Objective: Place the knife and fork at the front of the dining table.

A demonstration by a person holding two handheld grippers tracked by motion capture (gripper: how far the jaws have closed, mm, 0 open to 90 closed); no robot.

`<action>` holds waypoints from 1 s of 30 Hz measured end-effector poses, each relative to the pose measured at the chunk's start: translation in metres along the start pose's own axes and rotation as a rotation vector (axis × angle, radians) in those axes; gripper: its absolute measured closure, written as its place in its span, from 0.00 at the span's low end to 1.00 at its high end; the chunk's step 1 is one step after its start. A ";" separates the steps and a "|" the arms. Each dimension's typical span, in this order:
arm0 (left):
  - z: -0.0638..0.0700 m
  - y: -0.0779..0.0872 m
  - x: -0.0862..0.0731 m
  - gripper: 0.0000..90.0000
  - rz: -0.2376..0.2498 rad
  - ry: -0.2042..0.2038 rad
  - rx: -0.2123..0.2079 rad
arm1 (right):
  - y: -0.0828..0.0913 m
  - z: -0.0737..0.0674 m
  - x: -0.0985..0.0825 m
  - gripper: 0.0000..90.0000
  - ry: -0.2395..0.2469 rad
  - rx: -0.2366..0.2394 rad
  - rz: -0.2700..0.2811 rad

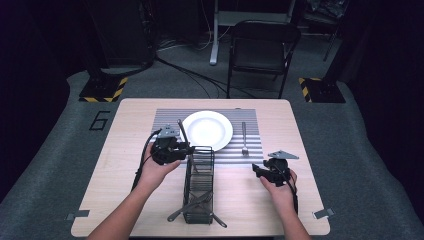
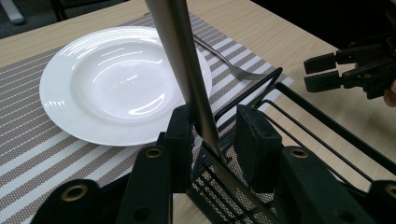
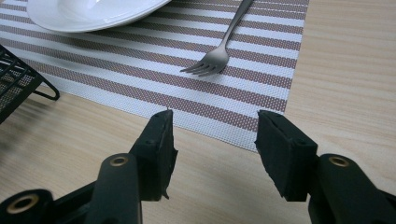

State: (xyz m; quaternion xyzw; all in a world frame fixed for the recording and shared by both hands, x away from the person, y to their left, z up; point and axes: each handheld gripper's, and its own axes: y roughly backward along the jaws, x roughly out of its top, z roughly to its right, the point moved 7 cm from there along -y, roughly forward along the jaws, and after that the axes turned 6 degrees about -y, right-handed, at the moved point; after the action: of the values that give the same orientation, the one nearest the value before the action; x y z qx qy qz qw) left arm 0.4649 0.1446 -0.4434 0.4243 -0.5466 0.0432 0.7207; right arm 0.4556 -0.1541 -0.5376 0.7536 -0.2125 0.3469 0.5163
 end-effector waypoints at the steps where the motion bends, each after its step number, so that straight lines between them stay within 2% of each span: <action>1: 0.000 0.000 0.000 0.76 0.000 0.000 0.000 | 0.000 0.000 0.000 0.51 0.000 0.000 0.000; 8: -0.001 0.001 -0.001 0.80 0.016 0.002 -0.004 | -0.001 0.001 0.000 0.51 0.002 -0.003 -0.004; 10: -0.001 0.002 -0.001 0.85 0.016 -0.004 -0.006 | -0.001 0.001 -0.001 0.51 -0.004 0.000 -0.004; 15: 0.000 0.003 -0.002 0.86 0.018 -0.007 0.007 | -0.001 0.001 -0.001 0.51 -0.005 -0.001 -0.006; 24: 0.016 0.006 0.000 0.90 0.034 -0.047 -0.010 | -0.002 0.002 -0.001 0.51 -0.002 0.000 -0.008; 30: 0.019 0.002 0.002 0.90 0.060 -0.027 -0.010 | -0.001 0.001 -0.001 0.51 -0.008 0.002 -0.006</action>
State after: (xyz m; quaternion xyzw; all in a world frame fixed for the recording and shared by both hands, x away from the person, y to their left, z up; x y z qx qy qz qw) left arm 0.4501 0.1329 -0.4401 0.4048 -0.5688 0.0563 0.7138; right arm 0.4561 -0.1551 -0.5396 0.7561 -0.2121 0.3427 0.5156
